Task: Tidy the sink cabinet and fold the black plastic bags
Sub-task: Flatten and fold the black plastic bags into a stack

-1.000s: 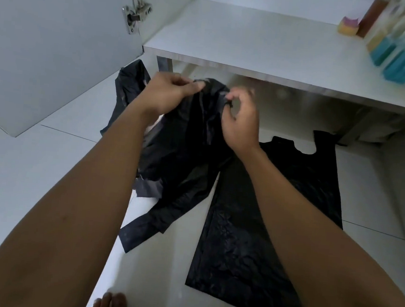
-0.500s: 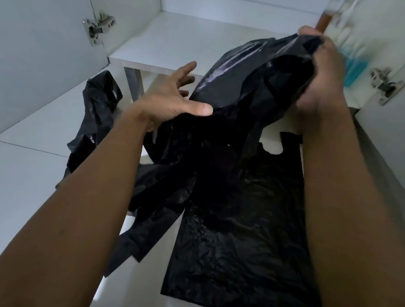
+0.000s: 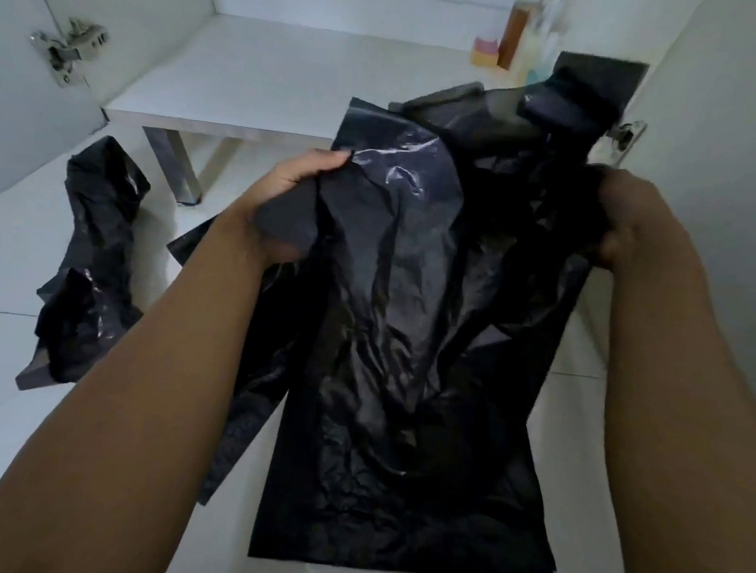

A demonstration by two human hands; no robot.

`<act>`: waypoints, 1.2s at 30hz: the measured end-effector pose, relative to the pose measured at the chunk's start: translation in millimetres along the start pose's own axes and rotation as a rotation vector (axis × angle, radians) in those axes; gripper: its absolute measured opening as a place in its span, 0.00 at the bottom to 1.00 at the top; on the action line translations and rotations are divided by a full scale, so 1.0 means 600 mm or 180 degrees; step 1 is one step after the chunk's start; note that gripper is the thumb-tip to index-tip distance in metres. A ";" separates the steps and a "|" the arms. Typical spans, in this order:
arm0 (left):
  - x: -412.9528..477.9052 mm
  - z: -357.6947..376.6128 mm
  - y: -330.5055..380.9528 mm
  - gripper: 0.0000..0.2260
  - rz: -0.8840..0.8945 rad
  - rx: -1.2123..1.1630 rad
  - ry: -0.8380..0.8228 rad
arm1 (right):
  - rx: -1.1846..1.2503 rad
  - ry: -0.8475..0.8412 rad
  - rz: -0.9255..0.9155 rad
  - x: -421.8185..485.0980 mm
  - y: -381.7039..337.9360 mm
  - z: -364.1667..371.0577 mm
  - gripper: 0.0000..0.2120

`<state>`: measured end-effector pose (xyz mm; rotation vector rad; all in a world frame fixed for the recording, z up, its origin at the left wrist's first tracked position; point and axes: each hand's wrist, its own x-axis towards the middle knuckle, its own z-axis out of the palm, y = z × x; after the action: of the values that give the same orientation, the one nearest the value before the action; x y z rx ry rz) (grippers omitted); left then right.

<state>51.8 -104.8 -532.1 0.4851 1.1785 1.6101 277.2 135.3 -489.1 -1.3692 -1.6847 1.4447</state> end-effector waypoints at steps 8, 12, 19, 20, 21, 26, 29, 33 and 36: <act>0.014 -0.065 -0.145 0.37 -0.0760 -0.0522 0.0740 | -0.0802 -0.0374 0.1158 0.003 0.210 0.023 0.16; 0.001 -0.081 -0.183 0.26 -0.1319 0.0204 0.0732 | -0.0673 -0.0305 0.1512 -0.004 0.250 0.058 0.12; 0.010 -0.106 -0.184 0.29 -0.1799 0.1873 0.0837 | 0.0587 0.0297 0.1095 0.017 0.264 0.080 0.13; 0.011 -0.113 -0.185 0.39 -0.1816 0.2013 0.0819 | 0.0783 0.0312 0.1066 0.021 0.261 0.081 0.11; 0.013 -0.118 -0.188 0.48 -0.1854 0.2208 0.0780 | 0.1014 0.0308 0.1154 0.025 0.261 0.083 0.09; 0.007 -0.123 -0.211 0.43 -0.2055 0.3038 0.0788 | 0.0901 0.0443 0.1327 0.053 0.291 0.088 0.16; 0.010 -0.131 -0.228 0.47 -0.2116 0.3017 0.0824 | 0.0585 -0.0015 0.1372 0.057 0.300 0.095 0.40; 0.022 -0.131 -0.242 0.32 -0.1858 0.2659 0.1284 | -0.0193 0.0414 0.0436 0.053 0.299 0.116 0.43; 0.027 -0.129 -0.245 0.21 -0.1962 0.2145 0.1326 | -0.0786 0.0709 -0.0515 0.043 0.295 0.124 0.39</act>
<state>58.5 -127.7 -697.5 0.1588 1.9691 0.7703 265.1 114.4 -681.4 -1.4248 -1.8224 0.9816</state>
